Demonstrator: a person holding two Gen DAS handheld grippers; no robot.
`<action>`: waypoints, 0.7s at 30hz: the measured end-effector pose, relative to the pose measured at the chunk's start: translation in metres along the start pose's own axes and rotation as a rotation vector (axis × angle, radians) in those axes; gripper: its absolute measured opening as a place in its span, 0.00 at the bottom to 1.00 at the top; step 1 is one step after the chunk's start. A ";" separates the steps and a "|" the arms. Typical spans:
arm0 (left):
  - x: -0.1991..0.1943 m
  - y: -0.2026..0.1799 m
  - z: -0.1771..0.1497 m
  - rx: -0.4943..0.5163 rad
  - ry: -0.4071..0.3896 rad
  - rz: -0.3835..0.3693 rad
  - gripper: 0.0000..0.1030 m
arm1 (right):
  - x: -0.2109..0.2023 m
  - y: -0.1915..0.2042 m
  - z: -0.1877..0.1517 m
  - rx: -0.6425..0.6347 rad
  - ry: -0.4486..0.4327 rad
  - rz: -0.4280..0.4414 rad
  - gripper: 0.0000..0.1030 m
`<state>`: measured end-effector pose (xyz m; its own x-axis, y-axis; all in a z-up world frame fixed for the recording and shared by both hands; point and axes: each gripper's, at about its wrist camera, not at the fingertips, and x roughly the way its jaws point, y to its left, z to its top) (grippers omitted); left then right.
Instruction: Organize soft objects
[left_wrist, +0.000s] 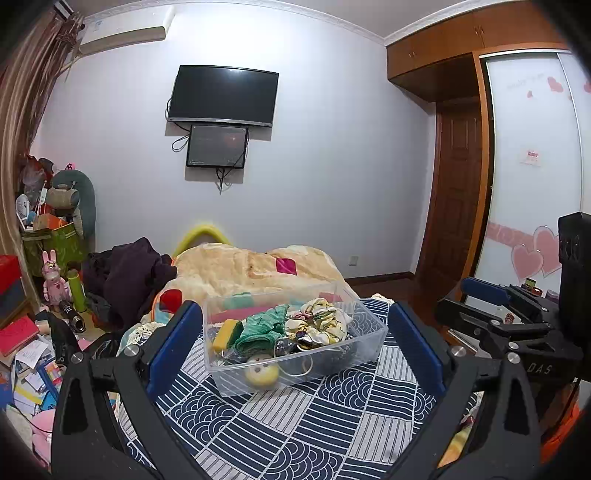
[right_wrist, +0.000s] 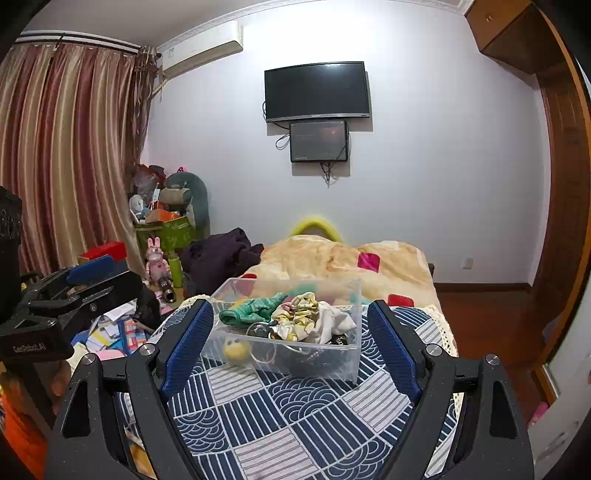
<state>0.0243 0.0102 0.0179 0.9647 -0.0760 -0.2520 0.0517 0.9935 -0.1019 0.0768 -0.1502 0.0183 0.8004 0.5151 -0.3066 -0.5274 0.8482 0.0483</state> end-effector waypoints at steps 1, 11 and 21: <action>0.000 0.000 0.000 -0.001 0.000 -0.001 0.99 | 0.001 -0.001 0.000 0.001 0.000 0.000 0.81; 0.000 -0.001 -0.001 -0.001 0.006 -0.005 0.99 | 0.000 0.001 0.000 0.002 0.001 0.006 0.81; 0.000 -0.001 -0.002 -0.001 0.008 -0.006 0.99 | -0.003 0.002 0.000 0.003 -0.001 0.009 0.82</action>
<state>0.0239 0.0093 0.0161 0.9624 -0.0828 -0.2589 0.0575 0.9929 -0.1041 0.0738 -0.1498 0.0196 0.7959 0.5230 -0.3048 -0.5338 0.8439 0.0540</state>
